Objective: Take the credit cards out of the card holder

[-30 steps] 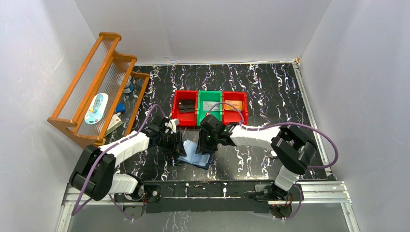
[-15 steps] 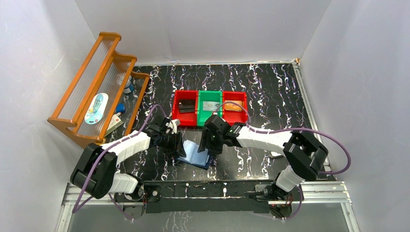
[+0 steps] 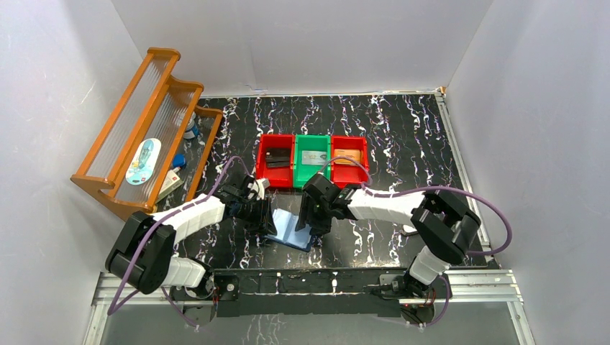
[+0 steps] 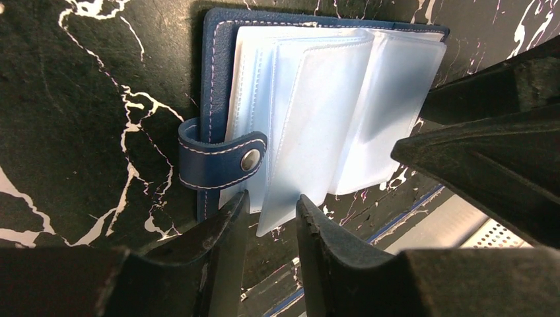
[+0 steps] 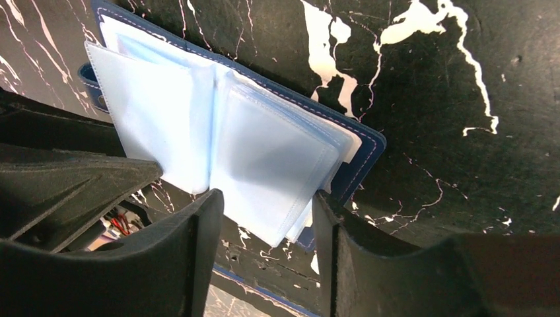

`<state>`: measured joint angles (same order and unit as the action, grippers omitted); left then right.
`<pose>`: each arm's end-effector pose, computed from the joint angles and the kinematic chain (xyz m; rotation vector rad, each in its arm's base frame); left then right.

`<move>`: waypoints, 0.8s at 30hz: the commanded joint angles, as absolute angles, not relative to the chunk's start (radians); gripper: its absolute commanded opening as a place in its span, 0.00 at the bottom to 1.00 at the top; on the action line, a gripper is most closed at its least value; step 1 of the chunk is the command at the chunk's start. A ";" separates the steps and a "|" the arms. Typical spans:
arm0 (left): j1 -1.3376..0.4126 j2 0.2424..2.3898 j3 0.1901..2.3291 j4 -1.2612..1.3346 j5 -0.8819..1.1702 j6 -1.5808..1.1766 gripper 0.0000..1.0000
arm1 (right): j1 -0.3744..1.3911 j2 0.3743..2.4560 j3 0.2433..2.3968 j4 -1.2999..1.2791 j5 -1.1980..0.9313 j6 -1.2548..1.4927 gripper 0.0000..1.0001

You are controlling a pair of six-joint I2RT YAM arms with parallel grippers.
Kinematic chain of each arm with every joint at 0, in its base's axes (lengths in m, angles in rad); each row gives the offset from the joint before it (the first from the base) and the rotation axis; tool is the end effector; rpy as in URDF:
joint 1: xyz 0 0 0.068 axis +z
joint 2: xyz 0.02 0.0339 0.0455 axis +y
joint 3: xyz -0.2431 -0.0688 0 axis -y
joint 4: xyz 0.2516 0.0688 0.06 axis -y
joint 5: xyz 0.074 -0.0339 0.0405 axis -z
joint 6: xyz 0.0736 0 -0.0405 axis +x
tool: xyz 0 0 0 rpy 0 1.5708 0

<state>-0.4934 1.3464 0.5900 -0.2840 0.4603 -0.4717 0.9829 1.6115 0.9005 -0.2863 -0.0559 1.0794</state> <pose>0.2143 -0.1523 0.1008 0.2040 2.7375 -0.9138 0.1850 0.2850 0.1138 0.1119 2.7959 0.7480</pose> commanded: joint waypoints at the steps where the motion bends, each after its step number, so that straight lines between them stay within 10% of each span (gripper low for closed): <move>1: -0.505 1.356 0.586 -0.305 0.482 -0.460 0.31 | 0.982 1.628 0.897 -0.242 -0.076 1.110 0.63; 24: -0.535 1.403 0.580 -0.284 0.518 -0.457 0.22 | 0.939 1.703 0.848 0.151 -0.306 1.178 0.55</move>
